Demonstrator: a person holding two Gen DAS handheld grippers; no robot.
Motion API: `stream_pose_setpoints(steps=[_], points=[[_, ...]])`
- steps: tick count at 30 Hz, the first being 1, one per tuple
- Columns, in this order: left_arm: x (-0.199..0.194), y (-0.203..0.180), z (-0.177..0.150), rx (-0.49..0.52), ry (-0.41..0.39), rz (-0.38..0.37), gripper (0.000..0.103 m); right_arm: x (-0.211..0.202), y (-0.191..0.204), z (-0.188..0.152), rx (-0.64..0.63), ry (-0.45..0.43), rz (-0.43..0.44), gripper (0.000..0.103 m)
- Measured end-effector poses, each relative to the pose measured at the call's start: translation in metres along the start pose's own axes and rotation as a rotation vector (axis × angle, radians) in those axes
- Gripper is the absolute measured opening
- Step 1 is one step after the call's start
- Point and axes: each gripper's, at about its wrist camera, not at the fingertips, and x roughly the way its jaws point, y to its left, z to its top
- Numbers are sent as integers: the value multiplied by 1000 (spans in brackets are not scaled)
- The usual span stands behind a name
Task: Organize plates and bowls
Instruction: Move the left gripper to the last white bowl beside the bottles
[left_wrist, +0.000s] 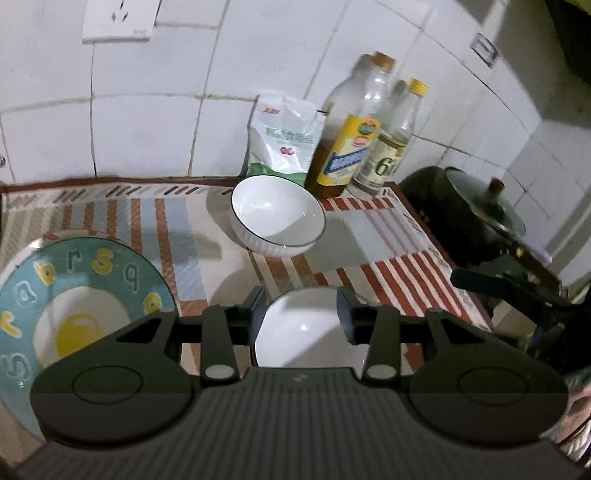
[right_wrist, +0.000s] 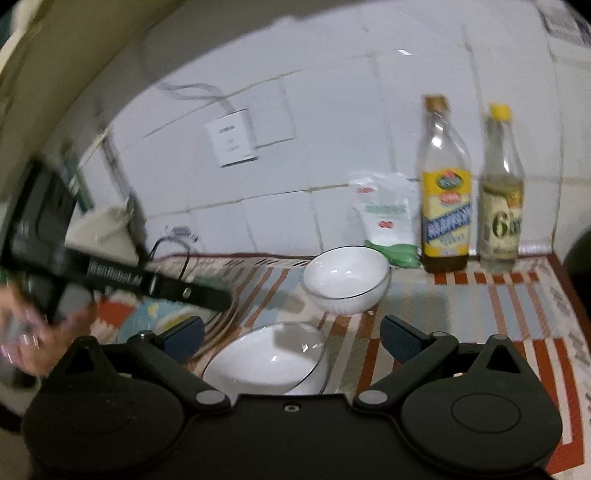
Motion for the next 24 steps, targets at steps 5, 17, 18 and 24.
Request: stream_pose_setpoints(steps=[5, 17, 18, 24], points=[[32, 19, 20, -82, -2, -8, 41, 42, -49, 24, 214, 89, 53, 89], [105, 40, 40, -81, -9, 129, 38, 136, -89, 32, 259, 182, -28, 64], [110, 41, 41, -75, -11, 145, 38, 140, -91, 34, 261, 181, -26, 64], [131, 47, 42, -97, -14, 173, 33, 163, -97, 37, 262, 174, -48, 62]])
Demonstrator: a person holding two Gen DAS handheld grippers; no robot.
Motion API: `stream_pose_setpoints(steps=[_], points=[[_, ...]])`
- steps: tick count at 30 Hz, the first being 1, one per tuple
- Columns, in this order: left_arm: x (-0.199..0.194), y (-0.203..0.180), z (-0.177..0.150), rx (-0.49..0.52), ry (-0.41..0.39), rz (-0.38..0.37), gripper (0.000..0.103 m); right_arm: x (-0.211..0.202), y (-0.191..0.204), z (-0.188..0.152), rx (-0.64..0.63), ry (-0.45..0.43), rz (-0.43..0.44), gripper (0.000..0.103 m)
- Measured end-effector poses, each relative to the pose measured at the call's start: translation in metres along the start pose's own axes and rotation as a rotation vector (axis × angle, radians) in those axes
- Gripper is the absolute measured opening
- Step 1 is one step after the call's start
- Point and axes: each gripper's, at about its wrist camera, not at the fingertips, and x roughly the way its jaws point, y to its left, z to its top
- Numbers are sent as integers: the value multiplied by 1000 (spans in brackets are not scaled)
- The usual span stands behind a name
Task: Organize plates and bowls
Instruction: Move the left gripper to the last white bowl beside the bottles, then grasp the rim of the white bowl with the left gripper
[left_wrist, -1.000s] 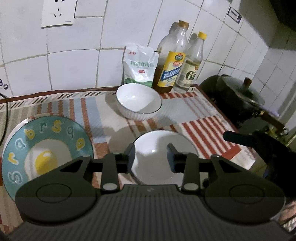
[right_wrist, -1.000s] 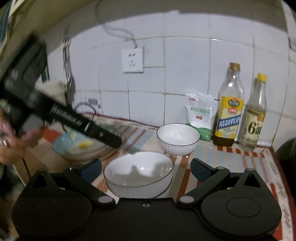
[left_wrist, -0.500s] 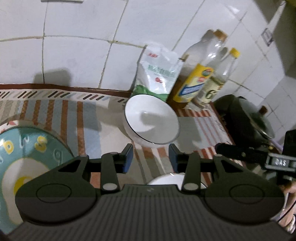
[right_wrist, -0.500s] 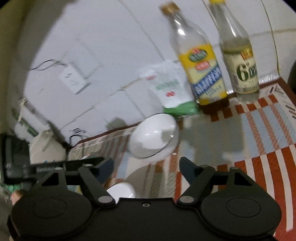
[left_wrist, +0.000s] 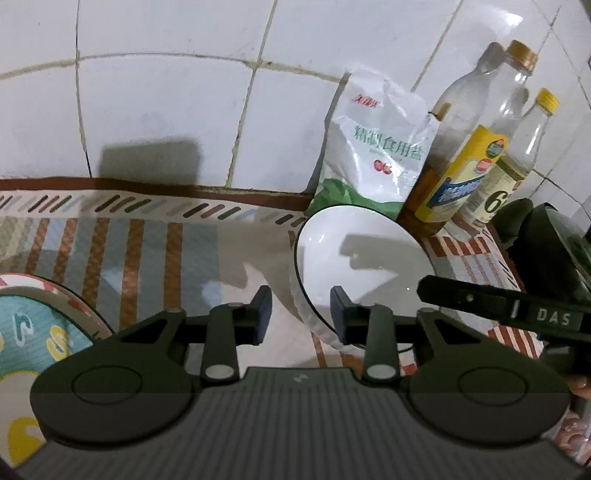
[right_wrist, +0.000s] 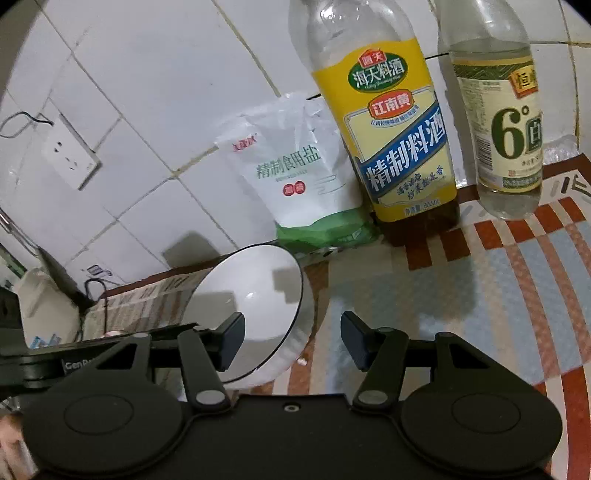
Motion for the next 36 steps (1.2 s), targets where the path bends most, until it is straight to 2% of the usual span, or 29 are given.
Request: stream_pose_setpoints(steps=[1, 4, 5, 8, 13, 17, 23, 36], points=[[2, 0, 0, 2, -9, 2, 33, 4, -1, 0, 1, 2, -5, 60], [5, 1, 0, 15, -22, 17, 31, 17, -6, 1, 16, 9, -7, 45], [6, 1, 0, 23, -24, 11, 29, 19, -8, 1, 21, 8, -5, 36], [7, 0, -1, 48, -27, -30, 17, 24, -13, 0, 42, 3, 52, 25], [4, -16, -10, 164, -73, 29, 16, 21, -4, -7, -16, -24, 17, 24], [-5, -29, -18, 236, -107, 52, 16, 16, -1, -13, -23, -46, -27, 17], [-28, -33, -19, 231, -116, 19, 16, -5, 2, -16, 6, -90, -17, 14], [-119, -40, -35, 228, -158, -34, 16, -79, 69, -29, -59, -119, -50, 14]])
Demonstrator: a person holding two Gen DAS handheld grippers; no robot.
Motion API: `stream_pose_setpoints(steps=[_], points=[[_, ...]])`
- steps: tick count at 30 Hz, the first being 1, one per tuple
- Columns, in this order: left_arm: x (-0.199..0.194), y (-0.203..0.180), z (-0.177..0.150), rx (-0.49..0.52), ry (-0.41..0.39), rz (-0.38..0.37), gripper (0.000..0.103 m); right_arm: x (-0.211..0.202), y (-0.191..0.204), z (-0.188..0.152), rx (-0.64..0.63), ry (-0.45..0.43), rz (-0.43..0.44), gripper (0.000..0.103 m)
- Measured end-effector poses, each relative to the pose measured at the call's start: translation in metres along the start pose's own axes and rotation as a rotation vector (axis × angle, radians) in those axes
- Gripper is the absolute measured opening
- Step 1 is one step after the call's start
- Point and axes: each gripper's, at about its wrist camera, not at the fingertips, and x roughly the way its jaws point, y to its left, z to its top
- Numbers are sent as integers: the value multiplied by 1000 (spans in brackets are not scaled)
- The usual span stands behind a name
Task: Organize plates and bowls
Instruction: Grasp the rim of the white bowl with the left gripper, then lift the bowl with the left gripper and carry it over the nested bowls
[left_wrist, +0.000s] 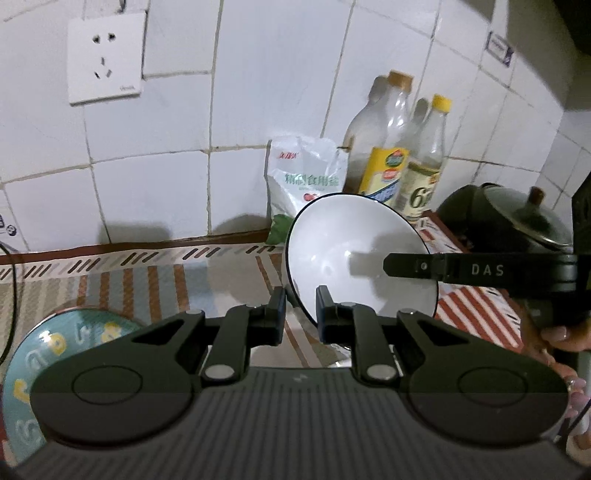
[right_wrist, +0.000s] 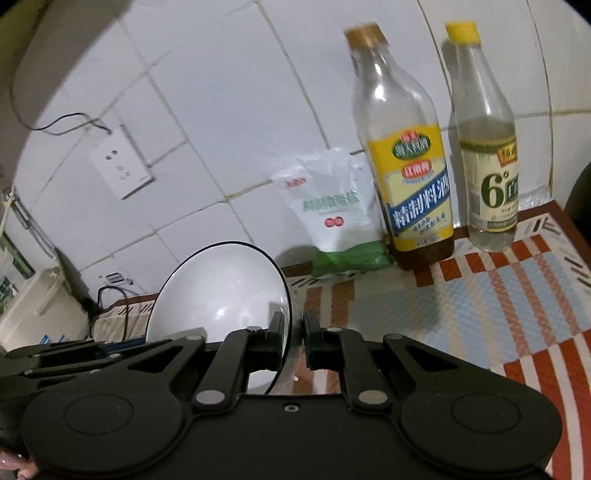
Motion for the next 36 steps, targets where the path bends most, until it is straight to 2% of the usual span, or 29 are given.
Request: stream_pose_setpoints(steps=[8, 11, 14, 18, 27, 36], points=[[-51, -3, -15, -3, -1, -28, 16, -40, 33, -17, 3, 37, -18, 14], [-57, -2, -22, -48, 78, -32, 16, -48, 44, -25, -31, 65, -41, 14], [-57, 0, -32, -81, 142, -44, 16, -51, 48, -34, -34, 89, -63, 14], [-55, 9, -43, -143, 173, -81, 16, -50, 47, -44, -23, 122, -81, 14], [-44, 13, -49, -150, 193, -74, 16, -36, 45, -52, -27, 157, -100, 14], [-30, 12, -53, -134, 231, -58, 15, -28, 46, -55, -82, 168, -131, 13]])
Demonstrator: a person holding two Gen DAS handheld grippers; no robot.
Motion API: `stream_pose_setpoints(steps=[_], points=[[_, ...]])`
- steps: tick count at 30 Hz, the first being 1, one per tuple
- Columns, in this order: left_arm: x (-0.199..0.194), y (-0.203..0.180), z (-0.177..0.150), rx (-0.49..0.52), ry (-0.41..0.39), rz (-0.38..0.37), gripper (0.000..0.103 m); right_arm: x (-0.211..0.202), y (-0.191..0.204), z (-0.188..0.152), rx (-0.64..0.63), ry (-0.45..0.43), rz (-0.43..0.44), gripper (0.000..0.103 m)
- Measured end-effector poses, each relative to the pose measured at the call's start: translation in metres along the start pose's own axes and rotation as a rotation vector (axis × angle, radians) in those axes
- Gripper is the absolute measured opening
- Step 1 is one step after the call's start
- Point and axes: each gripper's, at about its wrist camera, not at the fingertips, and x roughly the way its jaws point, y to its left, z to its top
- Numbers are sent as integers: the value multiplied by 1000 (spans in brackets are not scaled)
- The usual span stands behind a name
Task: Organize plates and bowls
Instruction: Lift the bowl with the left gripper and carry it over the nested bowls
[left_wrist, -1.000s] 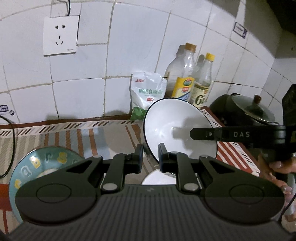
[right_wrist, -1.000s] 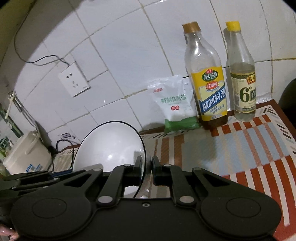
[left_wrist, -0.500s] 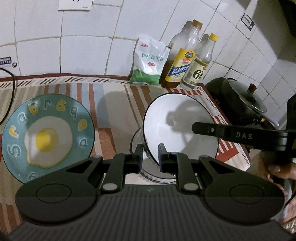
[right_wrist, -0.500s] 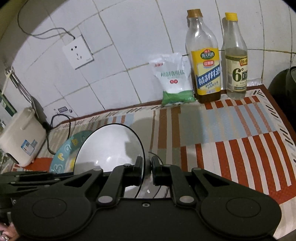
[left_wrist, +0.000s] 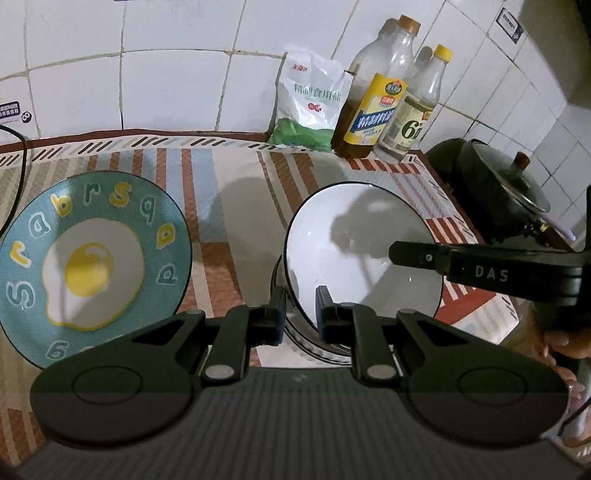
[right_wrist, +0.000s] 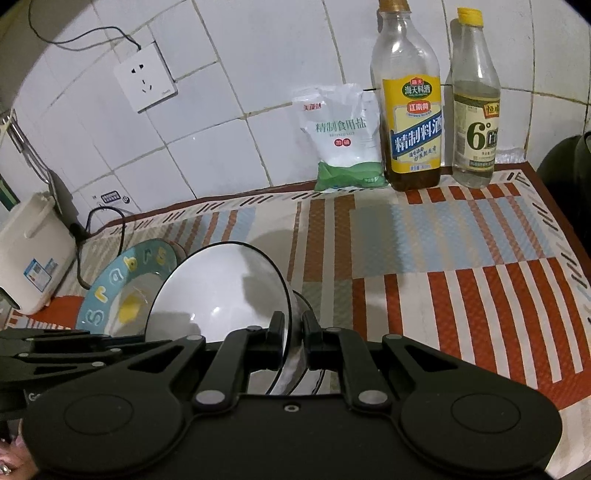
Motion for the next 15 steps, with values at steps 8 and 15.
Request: stream_pose_setpoints(steps=[8, 15], points=[[5, 0, -2, 26, 10, 30, 15, 5, 8, -6, -81, -21, -30, 14], [1, -5, -3, 64, -13, 60, 15, 2, 13, -13, -128, -61, -47, 15]])
